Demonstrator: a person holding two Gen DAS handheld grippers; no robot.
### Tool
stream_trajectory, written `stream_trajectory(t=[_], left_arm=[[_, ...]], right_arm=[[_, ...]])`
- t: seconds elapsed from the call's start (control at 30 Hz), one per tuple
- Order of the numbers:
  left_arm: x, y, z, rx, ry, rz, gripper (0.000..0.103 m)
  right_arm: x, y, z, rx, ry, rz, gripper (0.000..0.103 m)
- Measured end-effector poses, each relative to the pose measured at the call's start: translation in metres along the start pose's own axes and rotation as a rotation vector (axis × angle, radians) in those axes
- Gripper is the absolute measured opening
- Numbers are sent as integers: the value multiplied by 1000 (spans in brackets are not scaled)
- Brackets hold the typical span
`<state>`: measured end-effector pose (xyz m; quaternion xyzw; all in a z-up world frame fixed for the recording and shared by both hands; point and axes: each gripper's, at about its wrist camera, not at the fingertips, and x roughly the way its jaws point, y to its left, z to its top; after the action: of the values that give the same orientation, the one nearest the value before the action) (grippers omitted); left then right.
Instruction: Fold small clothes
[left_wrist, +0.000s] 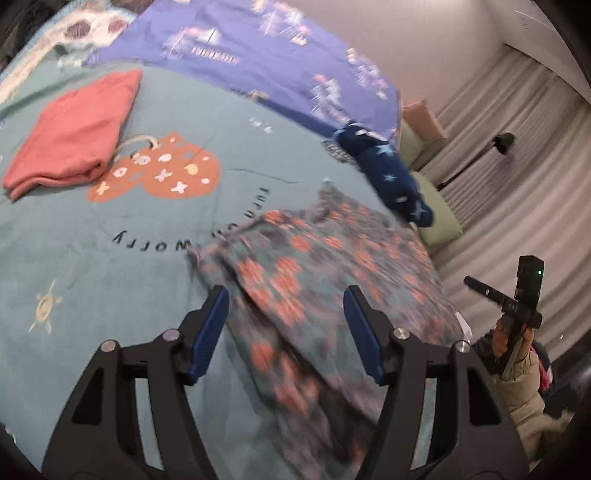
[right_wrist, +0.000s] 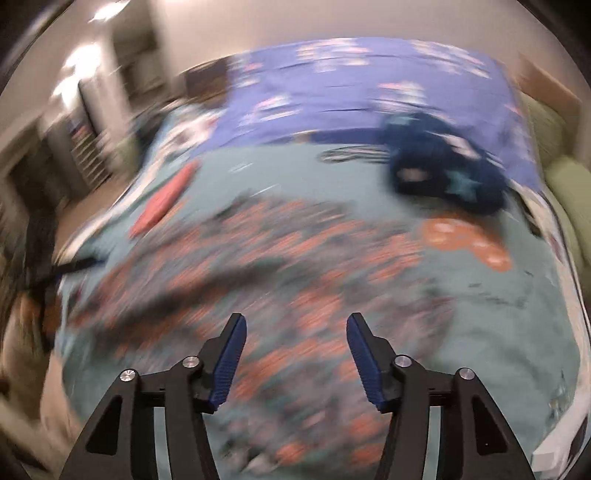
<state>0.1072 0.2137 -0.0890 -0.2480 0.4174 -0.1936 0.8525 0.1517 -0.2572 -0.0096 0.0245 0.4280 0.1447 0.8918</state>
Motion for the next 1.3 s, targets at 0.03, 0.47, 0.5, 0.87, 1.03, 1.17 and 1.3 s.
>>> stream_trajectory(t=[0.03, 0.47, 0.5, 0.87, 1.03, 1.17, 1.3], left_arm=[[10, 3, 6, -10, 15, -3, 64], [20, -24, 35, 176, -60, 103, 3], [17, -26, 41, 185, -70, 105, 3], [34, 4, 24, 115, 80, 158, 33], [34, -5, 30, 160, 18, 179, 7], [17, -19, 52, 206, -92, 188, 6], [16, -21, 79, 253, -172, 254, 6]], right_arm=[[6, -18, 9, 56, -4, -10, 59], [137, -86, 64, 164, 142, 52, 56], [135, -81, 65, 138, 123, 62, 23], [121, -72, 62, 70, 116, 113, 12], [133, -74, 60, 89, 132, 90, 55], [135, -67, 60, 72, 137, 88, 3], [103, -74, 69, 81, -4, 53, 3]])
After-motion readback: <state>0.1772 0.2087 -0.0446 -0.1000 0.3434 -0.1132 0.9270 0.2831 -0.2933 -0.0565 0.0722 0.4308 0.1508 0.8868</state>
